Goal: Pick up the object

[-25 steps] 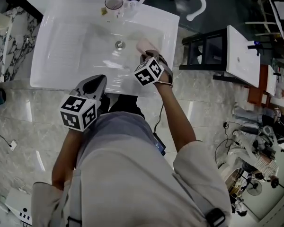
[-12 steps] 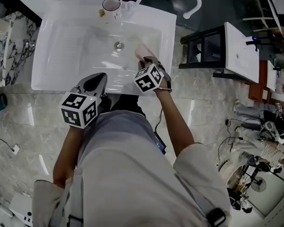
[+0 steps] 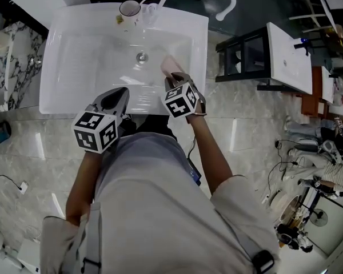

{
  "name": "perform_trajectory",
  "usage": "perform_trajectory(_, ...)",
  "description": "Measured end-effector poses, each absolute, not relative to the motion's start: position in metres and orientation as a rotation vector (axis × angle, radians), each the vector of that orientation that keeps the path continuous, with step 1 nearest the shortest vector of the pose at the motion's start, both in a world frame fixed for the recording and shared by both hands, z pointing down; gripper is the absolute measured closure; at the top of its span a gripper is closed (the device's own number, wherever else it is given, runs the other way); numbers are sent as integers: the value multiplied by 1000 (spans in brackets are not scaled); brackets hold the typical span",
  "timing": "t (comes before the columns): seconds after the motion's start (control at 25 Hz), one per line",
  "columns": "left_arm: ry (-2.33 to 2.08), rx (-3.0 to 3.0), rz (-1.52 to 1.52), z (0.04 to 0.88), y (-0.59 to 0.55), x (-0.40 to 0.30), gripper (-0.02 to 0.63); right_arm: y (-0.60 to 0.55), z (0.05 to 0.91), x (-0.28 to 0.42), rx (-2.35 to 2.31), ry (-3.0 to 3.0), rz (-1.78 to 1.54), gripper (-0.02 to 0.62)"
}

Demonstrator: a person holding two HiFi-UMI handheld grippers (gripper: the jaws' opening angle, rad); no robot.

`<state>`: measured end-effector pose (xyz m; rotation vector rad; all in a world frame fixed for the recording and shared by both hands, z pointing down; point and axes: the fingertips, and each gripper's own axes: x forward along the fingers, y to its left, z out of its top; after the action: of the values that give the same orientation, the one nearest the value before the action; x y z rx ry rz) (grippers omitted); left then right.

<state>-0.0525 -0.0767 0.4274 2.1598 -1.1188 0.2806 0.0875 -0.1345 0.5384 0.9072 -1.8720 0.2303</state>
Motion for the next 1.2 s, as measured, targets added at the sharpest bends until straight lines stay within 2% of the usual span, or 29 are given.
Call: perform_trajectory(1.2,-1075,2187,286,428,-74,-71,604,-105,470,66,1128,-2083,487,515)
